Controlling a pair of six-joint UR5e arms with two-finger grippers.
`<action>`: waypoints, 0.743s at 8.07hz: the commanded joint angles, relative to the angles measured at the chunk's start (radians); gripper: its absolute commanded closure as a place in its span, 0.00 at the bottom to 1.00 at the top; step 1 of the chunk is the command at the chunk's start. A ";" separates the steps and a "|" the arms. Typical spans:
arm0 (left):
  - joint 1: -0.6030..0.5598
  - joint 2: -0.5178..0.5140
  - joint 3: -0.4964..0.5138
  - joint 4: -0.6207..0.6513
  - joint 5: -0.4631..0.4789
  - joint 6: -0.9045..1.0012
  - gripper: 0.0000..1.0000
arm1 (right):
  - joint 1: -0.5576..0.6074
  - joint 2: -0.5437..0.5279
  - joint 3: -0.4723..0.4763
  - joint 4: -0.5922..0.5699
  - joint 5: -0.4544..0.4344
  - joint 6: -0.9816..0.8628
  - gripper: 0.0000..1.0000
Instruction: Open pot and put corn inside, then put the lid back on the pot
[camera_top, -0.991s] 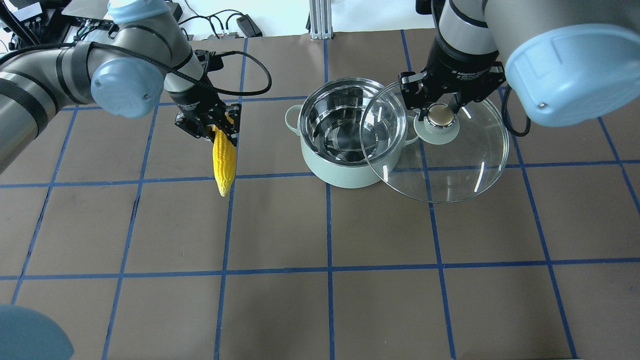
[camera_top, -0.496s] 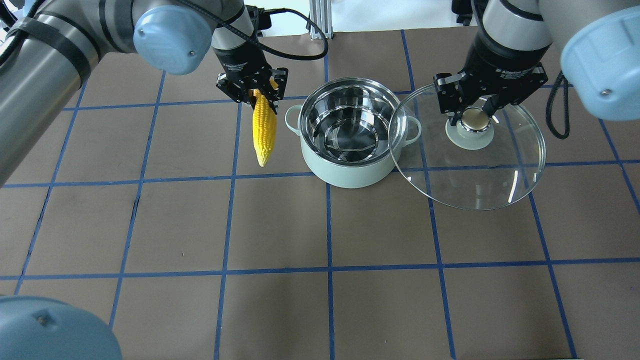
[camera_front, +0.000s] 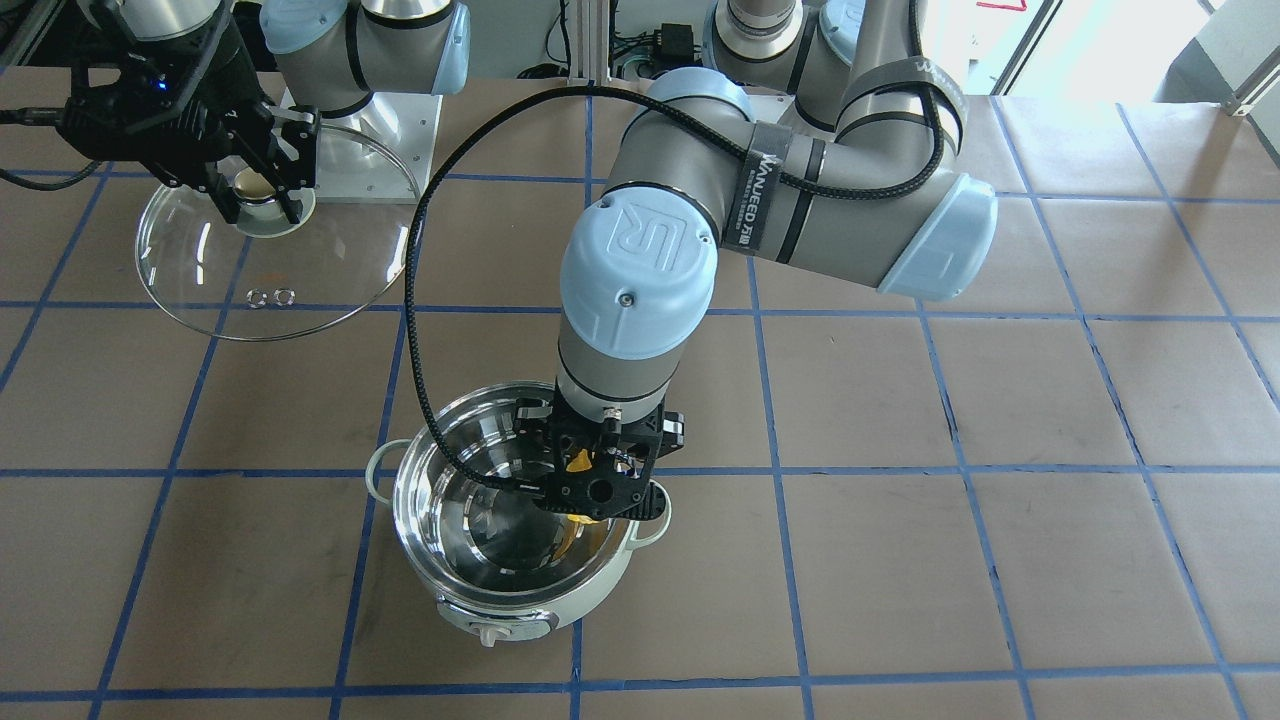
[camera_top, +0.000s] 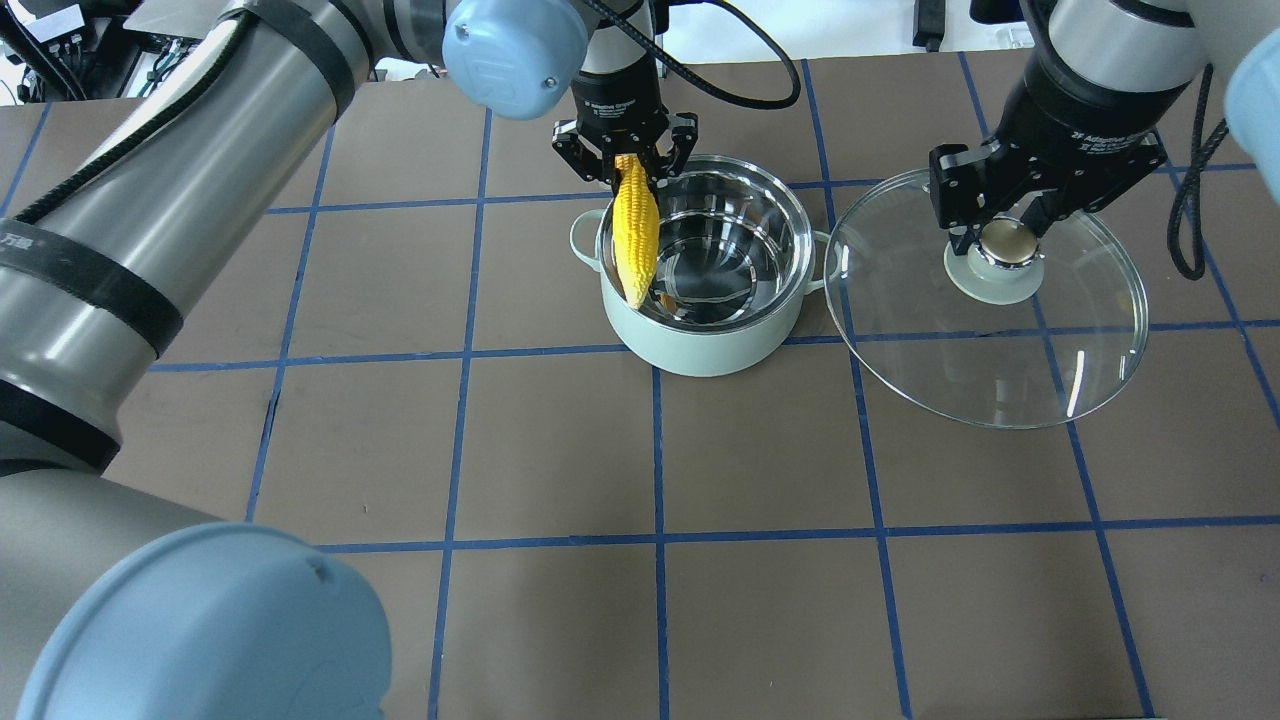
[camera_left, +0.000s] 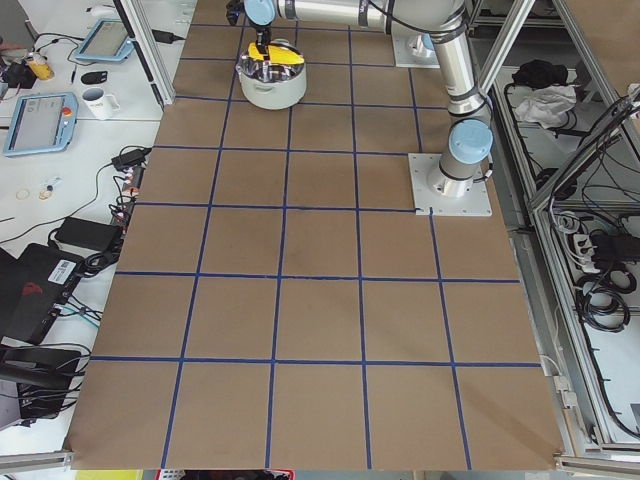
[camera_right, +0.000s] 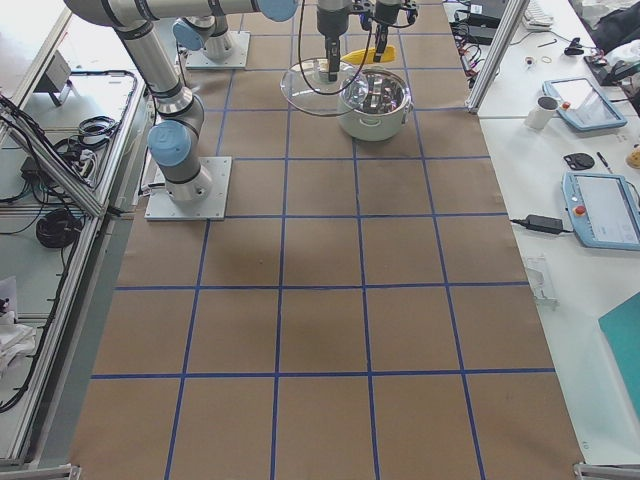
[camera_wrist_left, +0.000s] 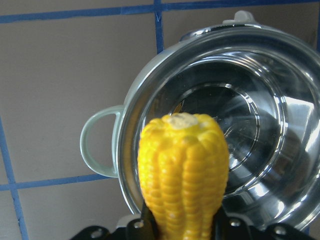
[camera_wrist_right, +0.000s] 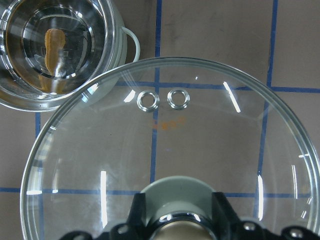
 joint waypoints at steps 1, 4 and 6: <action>-0.031 -0.055 0.018 0.024 -0.033 -0.034 1.00 | -0.002 0.000 0.003 0.002 0.003 -0.007 0.62; -0.052 -0.090 0.010 0.169 -0.034 -0.035 1.00 | -0.004 0.007 0.003 -0.010 0.003 -0.021 0.61; -0.054 -0.098 0.009 0.265 -0.035 -0.038 0.95 | -0.005 0.007 0.003 -0.006 0.003 -0.021 0.61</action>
